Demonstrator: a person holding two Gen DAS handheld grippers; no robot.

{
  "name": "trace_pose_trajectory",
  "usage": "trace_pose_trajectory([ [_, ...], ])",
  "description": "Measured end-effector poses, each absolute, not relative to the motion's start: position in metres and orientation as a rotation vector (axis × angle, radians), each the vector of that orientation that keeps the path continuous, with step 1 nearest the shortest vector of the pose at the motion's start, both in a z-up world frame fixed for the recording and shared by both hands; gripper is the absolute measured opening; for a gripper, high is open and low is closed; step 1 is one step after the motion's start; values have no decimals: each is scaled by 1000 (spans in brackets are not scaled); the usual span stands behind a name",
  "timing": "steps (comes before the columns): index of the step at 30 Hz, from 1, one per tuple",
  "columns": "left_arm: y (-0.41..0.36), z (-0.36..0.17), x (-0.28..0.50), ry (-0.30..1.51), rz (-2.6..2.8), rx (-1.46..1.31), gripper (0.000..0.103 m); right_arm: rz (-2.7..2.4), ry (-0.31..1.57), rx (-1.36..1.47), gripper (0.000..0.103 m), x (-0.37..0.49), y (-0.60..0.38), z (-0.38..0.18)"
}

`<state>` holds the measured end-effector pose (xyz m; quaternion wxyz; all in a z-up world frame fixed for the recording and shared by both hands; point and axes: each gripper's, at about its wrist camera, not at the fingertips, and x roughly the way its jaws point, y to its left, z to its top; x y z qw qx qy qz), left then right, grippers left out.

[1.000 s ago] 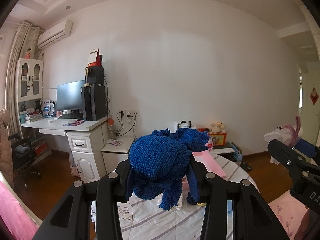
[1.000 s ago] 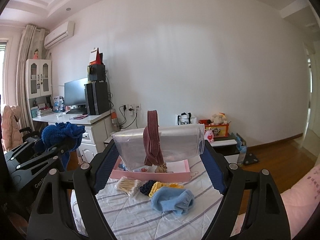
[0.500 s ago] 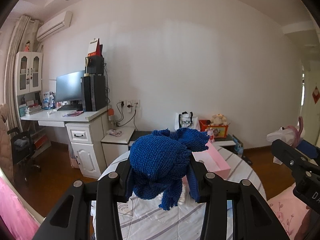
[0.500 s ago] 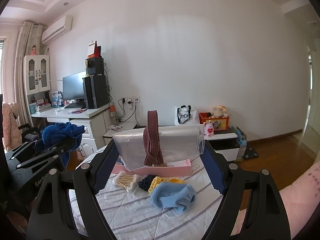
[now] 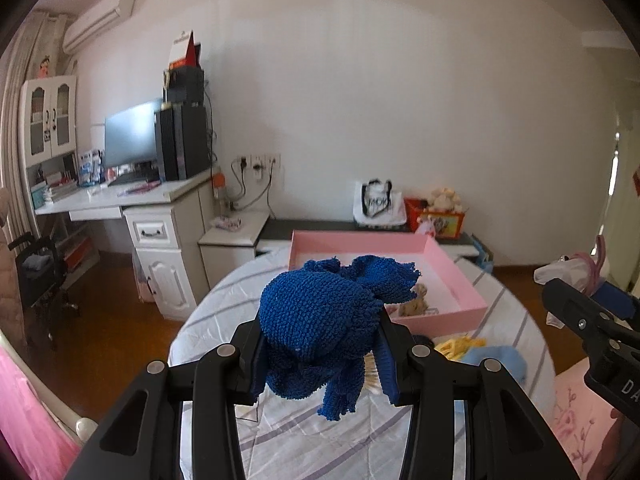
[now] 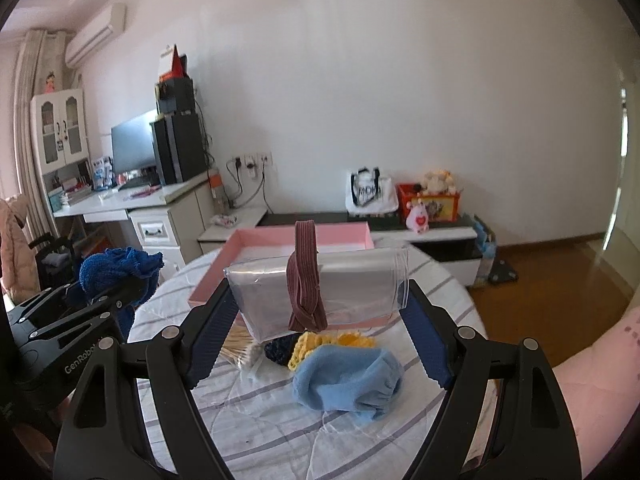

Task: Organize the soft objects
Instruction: 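Lower both held items into the pink tray and open both tools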

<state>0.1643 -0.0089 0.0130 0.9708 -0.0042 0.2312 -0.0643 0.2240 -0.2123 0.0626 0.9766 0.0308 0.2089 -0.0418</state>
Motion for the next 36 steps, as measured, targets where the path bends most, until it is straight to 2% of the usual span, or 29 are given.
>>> trace_pose_trajectory([
  [10,-35,14,279,616,-120,22,41,-61,565,122,78,293,-231,25],
  [20,-59,22,390,696,-122,25,41,-85,641,107,79,344,-240,14],
  [36,-65,-4,536,815,-149,14,43,-60,815,96,79,431,-248,-25],
])
